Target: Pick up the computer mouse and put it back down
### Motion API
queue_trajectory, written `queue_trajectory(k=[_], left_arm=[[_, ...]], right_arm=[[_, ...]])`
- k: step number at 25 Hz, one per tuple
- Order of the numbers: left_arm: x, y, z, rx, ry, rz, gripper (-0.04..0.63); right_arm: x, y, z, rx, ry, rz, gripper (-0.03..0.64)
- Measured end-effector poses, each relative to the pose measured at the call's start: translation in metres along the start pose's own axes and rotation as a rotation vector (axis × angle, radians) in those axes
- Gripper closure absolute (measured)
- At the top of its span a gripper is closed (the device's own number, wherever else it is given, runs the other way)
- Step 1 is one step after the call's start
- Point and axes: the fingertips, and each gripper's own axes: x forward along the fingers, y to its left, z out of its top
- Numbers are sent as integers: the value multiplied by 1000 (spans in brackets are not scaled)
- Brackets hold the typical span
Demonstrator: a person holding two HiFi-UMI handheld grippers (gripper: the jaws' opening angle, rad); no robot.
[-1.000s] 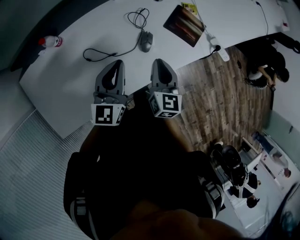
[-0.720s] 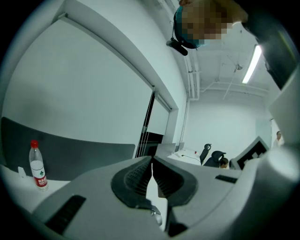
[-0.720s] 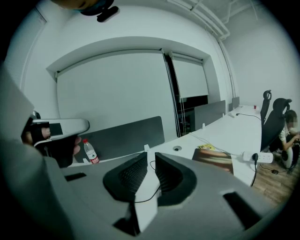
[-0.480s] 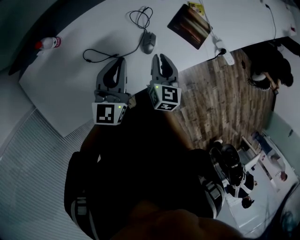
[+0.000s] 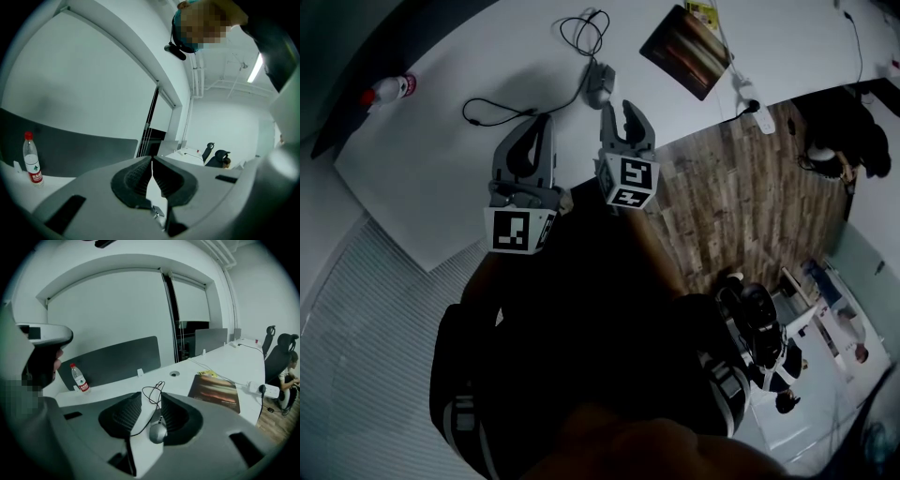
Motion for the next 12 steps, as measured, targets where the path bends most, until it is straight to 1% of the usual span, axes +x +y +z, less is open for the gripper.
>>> queue_trajectory(k=[3, 9, 12], left_arm=[[5, 2, -4, 5, 8, 0, 589], [17, 10, -12, -17, 23, 12, 589], [19, 13, -16, -22, 28, 10, 589]], right_arm=[[13, -3, -10, 2, 31, -7, 486], [41, -10, -37, 12, 111, -9, 450], [53, -10, -44, 22, 131, -9, 437]])
